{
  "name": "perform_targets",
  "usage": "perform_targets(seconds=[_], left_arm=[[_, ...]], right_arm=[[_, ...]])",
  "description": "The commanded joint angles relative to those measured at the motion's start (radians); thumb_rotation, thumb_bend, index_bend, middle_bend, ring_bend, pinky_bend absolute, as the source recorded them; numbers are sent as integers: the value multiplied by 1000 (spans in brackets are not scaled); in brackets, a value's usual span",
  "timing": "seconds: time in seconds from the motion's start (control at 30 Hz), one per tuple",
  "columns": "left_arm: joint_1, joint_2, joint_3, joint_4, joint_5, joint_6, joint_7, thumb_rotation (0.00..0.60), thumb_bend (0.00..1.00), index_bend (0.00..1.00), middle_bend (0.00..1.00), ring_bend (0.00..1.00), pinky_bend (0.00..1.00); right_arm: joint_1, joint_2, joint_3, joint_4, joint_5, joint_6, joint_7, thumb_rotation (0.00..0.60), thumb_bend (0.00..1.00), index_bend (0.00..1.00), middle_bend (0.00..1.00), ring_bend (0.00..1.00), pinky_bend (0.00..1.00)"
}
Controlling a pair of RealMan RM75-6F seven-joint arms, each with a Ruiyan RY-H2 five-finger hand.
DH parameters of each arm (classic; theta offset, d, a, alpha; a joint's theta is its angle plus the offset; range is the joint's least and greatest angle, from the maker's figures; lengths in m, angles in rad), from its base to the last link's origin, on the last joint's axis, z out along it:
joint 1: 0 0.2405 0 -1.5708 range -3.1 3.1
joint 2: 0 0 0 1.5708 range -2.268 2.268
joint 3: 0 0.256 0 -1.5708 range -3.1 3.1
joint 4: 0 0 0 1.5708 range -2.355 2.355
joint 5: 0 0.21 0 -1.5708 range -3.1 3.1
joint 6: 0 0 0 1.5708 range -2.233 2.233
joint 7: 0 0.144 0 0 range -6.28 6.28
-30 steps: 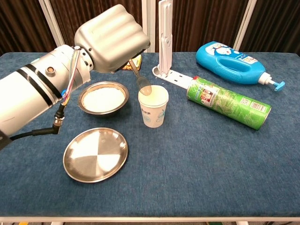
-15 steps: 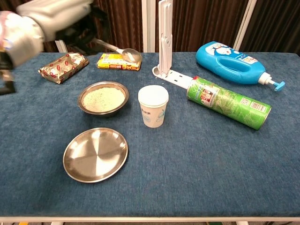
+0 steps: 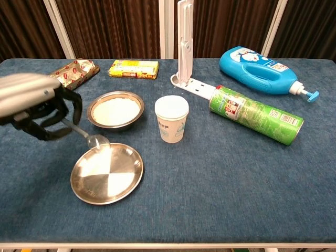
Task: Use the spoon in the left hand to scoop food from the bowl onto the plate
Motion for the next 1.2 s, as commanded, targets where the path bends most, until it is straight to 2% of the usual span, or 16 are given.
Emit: perform_targets(seconds=[0.03, 0.4, 0.57, 0.7, 0.83, 0.93, 0.97, 1.03, 1.2], left_arm=[[1, -30, 5, 4, -17, -38, 50, 600, 471, 615, 912, 888, 1000], [0, -90, -4, 1, -69, -93, 189, 600, 442, 554, 899, 887, 1000], [12, -108, -20, -19, -110, -81, 243, 600, 332, 422, 889, 886, 1000], [42, -99, -33, -55, -150, -59, 212, 600, 251, 315, 885, 883, 1000], [113, -48, -76, -66, -121, 72, 86, 600, 225, 274, 840, 824, 985], [177, 14, -114, -28, -107, 188, -3, 600, 225, 277, 754, 706, 870], [196, 36, -120, -13, -103, 212, -36, 600, 225, 280, 715, 649, 810], [236, 91, -124, 20, -110, 242, -99, 600, 213, 286, 581, 482, 630], [320, 204, -70, 117, -77, 288, -134, 600, 160, 274, 285, 195, 252]], right_arm=[[-4, 1, -1, 0, 1, 4, 2, 600, 276, 38, 178, 0, 0], [-16, 2, -6, 11, 5, 17, 16, 600, 275, 39, 177, 0, 0], [-17, -3, -6, 19, 4, 18, 24, 600, 275, 38, 177, 0, 0], [-18, -4, -7, 21, -1, 21, 28, 600, 276, 39, 178, 0, 0], [-19, 4, -7, 19, -2, 21, 24, 600, 276, 39, 177, 0, 0], [-17, 10, -8, 17, 2, 13, 23, 600, 279, 39, 177, 0, 0], [-16, 10, -10, 16, 3, 7, 24, 600, 279, 38, 176, 0, 0], [-9, 5, -11, 22, 3, -6, 33, 600, 279, 36, 171, 0, 0], [8, -16, -6, 42, 7, -30, 47, 600, 278, 30, 134, 0, 0]])
